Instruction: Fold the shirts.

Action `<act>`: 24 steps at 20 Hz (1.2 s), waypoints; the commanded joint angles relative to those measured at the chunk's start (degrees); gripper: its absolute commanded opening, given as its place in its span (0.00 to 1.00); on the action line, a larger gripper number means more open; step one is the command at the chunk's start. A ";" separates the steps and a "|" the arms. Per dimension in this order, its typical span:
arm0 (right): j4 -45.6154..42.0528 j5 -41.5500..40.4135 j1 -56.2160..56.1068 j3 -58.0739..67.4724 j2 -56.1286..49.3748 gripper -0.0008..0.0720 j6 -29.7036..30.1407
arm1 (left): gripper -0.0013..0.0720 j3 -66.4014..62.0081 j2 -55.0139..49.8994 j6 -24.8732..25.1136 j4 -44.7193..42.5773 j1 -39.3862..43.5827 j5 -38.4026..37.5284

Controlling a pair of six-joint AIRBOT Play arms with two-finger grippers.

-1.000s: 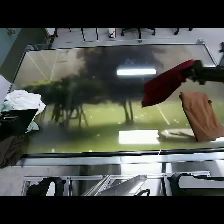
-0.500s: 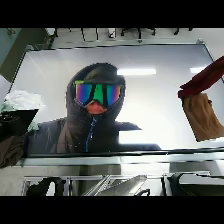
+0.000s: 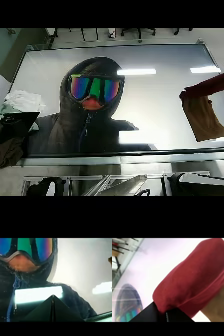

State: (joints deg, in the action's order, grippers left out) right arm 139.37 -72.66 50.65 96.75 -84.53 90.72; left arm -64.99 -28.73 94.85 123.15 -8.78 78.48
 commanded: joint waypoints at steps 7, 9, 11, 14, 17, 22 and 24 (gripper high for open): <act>-7.39 -4.28 3.39 -22.86 11.65 0.03 -8.28 | 0.04 0.02 0.04 0.07 0.02 0.04 0.81; -8.83 -3.85 4.66 -27.30 14.78 0.03 -8.31 | 0.04 0.02 0.04 0.07 0.00 0.04 0.81; -10.45 -4.55 5.99 -30.34 17.03 0.04 -8.33 | 0.04 0.02 0.04 0.07 0.00 0.04 0.85; -13.99 -8.33 6.86 -31.95 17.38 0.06 -8.31 | 0.04 0.02 0.04 0.09 -0.02 0.04 1.01; -18.14 -11.50 7.15 -31.93 17.33 0.98 -8.28 | 0.04 0.02 0.04 0.09 -0.02 0.04 1.62; -19.58 -13.09 7.08 -31.91 17.40 0.98 -9.16 | 0.04 0.02 0.04 0.09 -0.04 0.04 1.60; -19.56 -13.00 7.08 -31.89 17.44 0.98 -9.16 | 0.04 0.02 0.04 0.09 -0.04 0.04 1.42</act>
State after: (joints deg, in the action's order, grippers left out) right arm 120.60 -84.82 57.69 64.93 -67.20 82.04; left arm -64.99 -28.71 94.94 123.15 -8.78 79.99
